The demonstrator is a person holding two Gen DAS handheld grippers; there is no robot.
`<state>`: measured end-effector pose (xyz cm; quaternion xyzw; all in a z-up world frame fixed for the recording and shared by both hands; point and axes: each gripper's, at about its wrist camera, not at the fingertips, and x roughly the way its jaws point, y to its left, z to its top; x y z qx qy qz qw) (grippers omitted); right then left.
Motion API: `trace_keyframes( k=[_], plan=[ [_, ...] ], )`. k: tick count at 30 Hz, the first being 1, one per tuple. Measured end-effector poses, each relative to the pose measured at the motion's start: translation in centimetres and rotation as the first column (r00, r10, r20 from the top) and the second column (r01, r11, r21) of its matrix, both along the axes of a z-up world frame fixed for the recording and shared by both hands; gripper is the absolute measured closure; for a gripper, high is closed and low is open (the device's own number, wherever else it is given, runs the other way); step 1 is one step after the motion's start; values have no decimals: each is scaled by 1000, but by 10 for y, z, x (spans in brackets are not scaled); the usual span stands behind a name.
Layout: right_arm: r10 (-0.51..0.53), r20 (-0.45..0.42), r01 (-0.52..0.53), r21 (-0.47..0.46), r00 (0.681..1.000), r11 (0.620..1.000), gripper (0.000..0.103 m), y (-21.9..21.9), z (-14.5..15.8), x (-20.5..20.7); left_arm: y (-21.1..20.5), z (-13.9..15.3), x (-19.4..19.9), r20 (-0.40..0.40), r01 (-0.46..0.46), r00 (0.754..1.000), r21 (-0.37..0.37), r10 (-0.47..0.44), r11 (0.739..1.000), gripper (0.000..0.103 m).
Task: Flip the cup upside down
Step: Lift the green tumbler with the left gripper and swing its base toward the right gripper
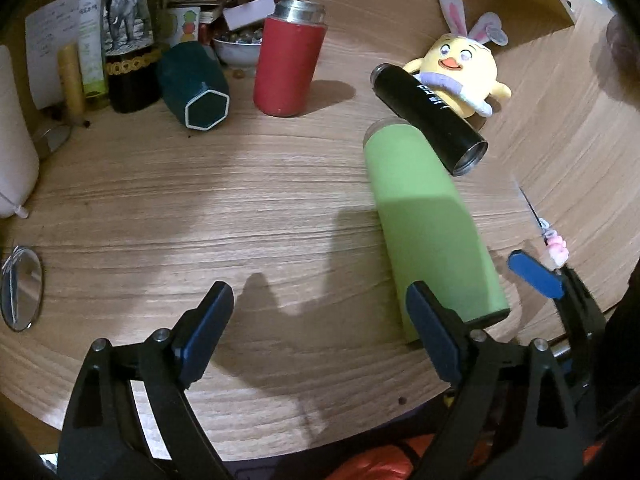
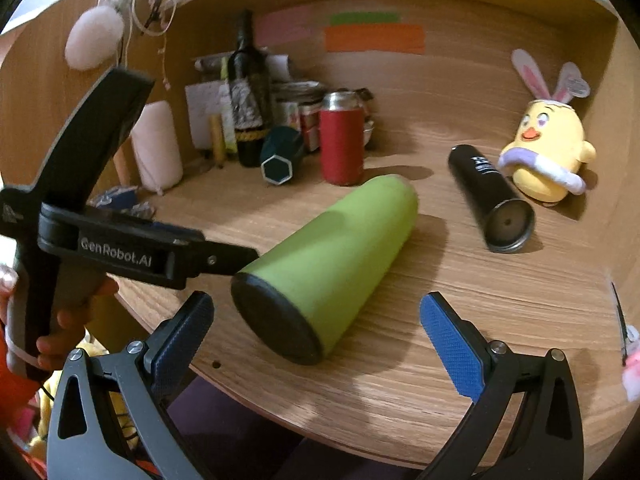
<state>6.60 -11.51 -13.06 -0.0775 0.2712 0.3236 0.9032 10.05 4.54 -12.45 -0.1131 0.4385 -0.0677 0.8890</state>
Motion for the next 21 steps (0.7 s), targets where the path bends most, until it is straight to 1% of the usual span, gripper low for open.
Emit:
trace_keyframes(
  k=[5, 9, 11, 13, 17, 19, 21],
  plan=[
    [-12, 16, 12, -26, 1000, 1000, 0, 10, -9, 2, -7, 1, -1, 6, 40, 999, 1, -40, 999, 14],
    [-57, 47, 58, -39, 997, 998, 1, 8, -16, 5, -16, 4, -3, 14, 83, 996, -15, -83, 996, 14],
    [-87, 69, 89, -36, 994, 995, 5, 5, -17, 6, -17, 6, -4, 29, 75, 997, 5, -76, 997, 14],
    [-105, 79, 108, -31, 991, 994, 19, 2, -18, 8, -16, 9, -5, 46, 65, 997, 21, -66, 998, 14],
    [-122, 70, 122, 7, 990, 992, 22, -5, -20, 10, -14, 13, -9, 75, 50, 996, 32, -52, 998, 14],
    [-143, 95, 143, 6, 985, 990, 25, -6, -20, 6, -15, 14, -11, 83, 47, 995, 42, -50, 998, 14],
    [-144, 126, 147, -15, 982, 989, 27, -3, -20, 3, -16, 13, -11, 86, 45, 995, 49, -49, 998, 14]
  ],
)
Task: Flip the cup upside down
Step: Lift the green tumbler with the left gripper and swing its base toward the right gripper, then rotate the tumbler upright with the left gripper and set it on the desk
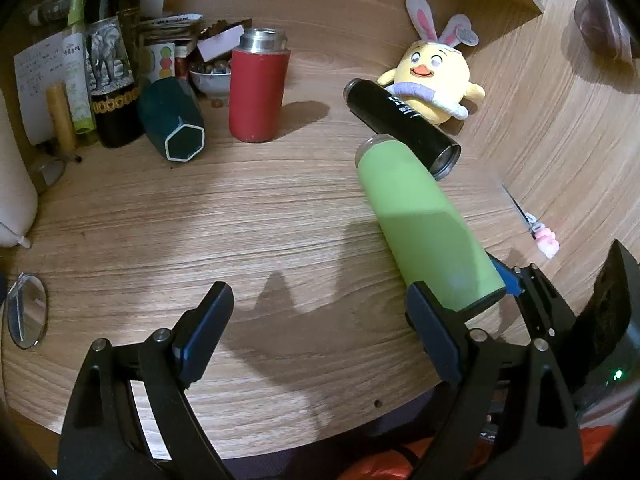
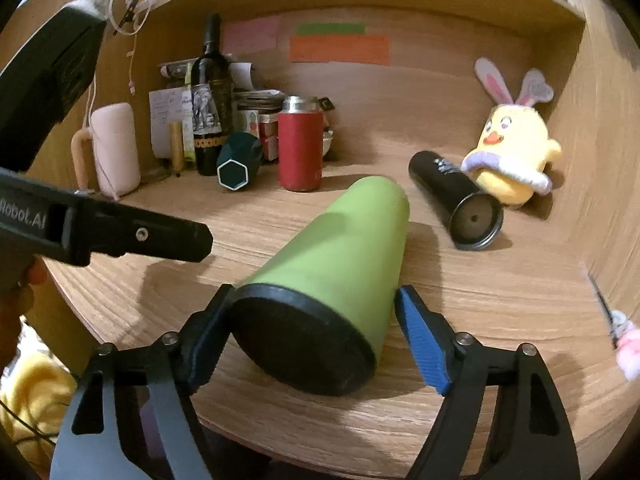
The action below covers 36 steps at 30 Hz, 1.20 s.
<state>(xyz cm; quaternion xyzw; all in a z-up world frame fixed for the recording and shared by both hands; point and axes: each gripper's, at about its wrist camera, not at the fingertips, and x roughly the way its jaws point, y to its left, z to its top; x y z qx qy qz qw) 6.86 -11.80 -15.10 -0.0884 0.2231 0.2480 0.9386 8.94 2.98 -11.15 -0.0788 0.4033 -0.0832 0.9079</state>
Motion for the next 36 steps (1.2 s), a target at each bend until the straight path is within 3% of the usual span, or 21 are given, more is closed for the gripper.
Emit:
trace_keyframes(
  k=[8, 15, 20, 29, 36],
  plan=[
    [65, 36, -64, -36, 997, 997, 33, 2, 0, -21, 3, 3, -1, 14, -12, 1000, -17, 13, 1000, 14],
    [53, -26, -52, 31, 998, 998, 38, -16, 10, -16, 5, 11, -8, 50, -13, 999, -18, 14, 1000, 14],
    [38, 16, -40, 78, 999, 996, 39, -27, 35, -19, 7, 21, -13, 84, -18, 996, -38, 21, 999, 14],
    [23, 134, -42, 140, 991, 989, 39, -33, 82, -24, 4, 61, -20, 188, 17, 982, -38, -9, 999, 14],
    [56, 149, -76, 137, 987, 988, 39, -22, 104, -6, -6, 107, -17, 277, 117, 956, -57, -97, 991, 14]
  ],
)
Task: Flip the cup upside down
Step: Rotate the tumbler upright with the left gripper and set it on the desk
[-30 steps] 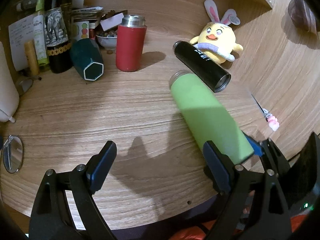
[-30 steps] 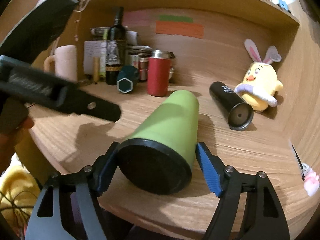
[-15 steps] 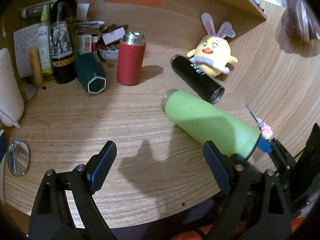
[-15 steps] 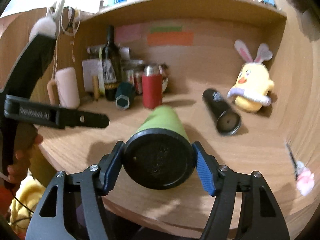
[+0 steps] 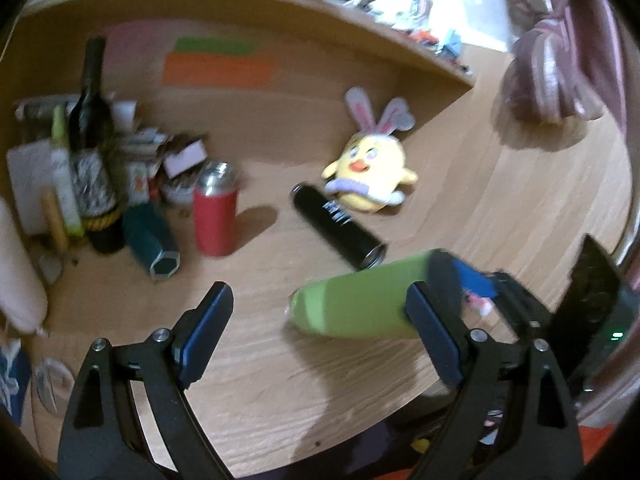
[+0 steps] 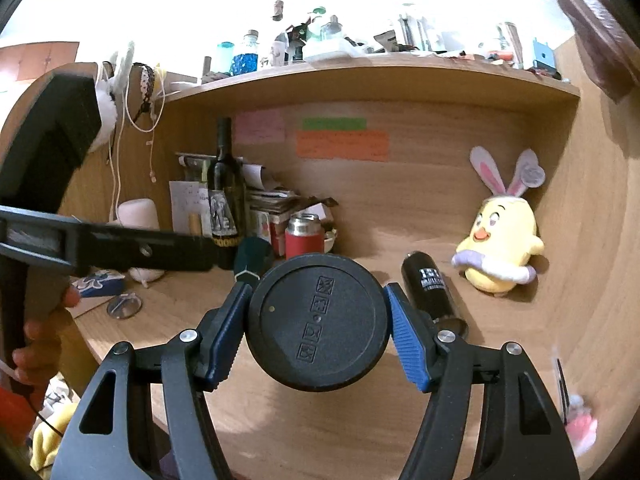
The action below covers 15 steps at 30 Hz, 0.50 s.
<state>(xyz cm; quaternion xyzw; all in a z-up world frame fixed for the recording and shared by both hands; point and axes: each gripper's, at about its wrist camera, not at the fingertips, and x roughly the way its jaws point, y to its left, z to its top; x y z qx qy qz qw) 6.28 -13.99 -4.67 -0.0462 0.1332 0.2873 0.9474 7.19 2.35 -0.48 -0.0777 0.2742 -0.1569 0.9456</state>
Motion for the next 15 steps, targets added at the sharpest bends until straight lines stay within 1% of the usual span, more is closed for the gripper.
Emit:
trace_keyframes(
  k=[3, 5, 10, 11, 15],
  plan=[
    [13, -1, -13, -3, 1000, 1000, 39, 5, 6, 11, -9, 13, 9, 22, 16, 1000, 32, -17, 999, 14],
    [20, 2, -20, -6, 1000, 1000, 39, 9, 9, 19, -14, 17, 18, 18, 20, 1000, 51, -21, 999, 14],
    [34, 5, -34, -18, 999, 999, 39, 20, 16, 35, -24, 13, 54, -53, 1, 999, 113, 5, 994, 14],
    [34, 4, -34, -19, 999, 999, 39, 22, 17, 37, -23, 12, 60, -66, 1, 998, 110, 7, 994, 13],
    [34, -3, -34, -11, 999, 999, 39, 27, 19, 51, -10, 12, 78, -111, 3, 994, 40, 2, 999, 13]
  ],
)
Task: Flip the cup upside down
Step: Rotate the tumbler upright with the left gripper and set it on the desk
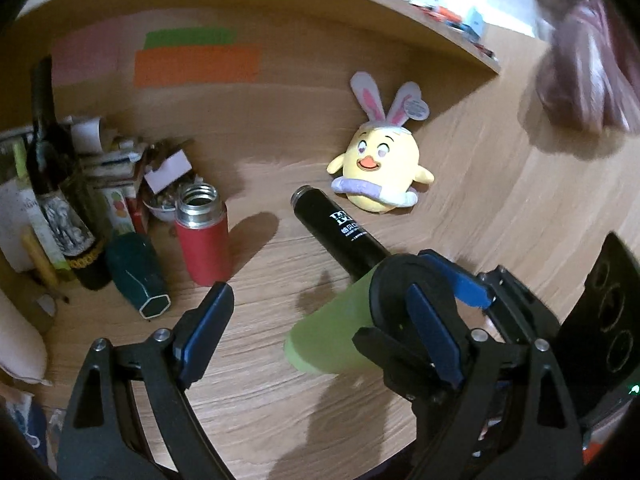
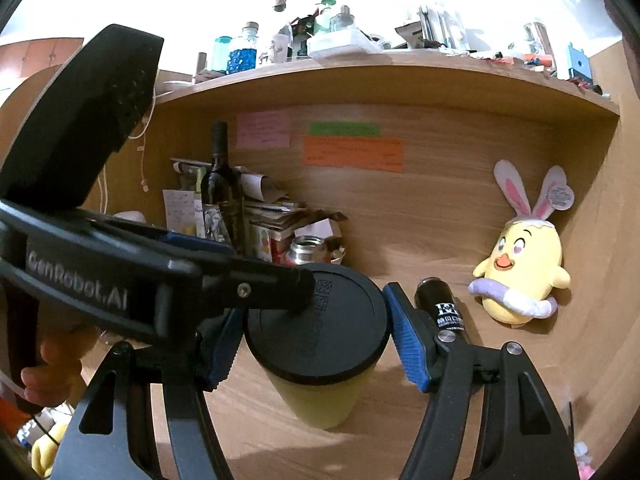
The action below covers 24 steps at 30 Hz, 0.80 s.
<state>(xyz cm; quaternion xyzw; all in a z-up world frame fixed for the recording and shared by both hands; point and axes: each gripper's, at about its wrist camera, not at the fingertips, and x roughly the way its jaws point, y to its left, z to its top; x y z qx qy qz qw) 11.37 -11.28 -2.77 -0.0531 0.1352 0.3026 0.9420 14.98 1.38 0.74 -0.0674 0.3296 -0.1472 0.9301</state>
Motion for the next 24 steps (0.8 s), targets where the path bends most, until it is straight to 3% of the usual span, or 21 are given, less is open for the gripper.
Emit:
trace_keyframes(
  k=[4, 11, 15, 22, 23, 24],
  plan=[
    [-2, -16, 3, 15, 1000, 1000, 39, 5, 1, 17, 8, 0, 16, -26, -14, 1000, -41, 12, 999, 13],
    [7, -92, -4, 33, 996, 999, 39, 14, -5, 45, 16, 1, 35, -7, -93, 996, 0, 93, 996, 13],
    [5, -107, -6, -7, 994, 1000, 39, 19, -19, 46, 24, -5, 38, -20, -76, 997, -56, 75, 996, 11],
    [21, -163, -20, 4, 986, 1000, 39, 12, -29, 45, 23, -2, 38, -20, -73, 997, -37, 72, 997, 12],
    [22, -157, -22, -2, 987, 1000, 37, 10, -28, 42, 22, 0, 35, -12, -71, 997, -32, 71, 997, 12],
    [20, -150, -22, -10, 989, 1000, 27, 10, -26, 39, 21, 2, 31, 6, -71, 997, -31, 72, 997, 12]
  ],
)
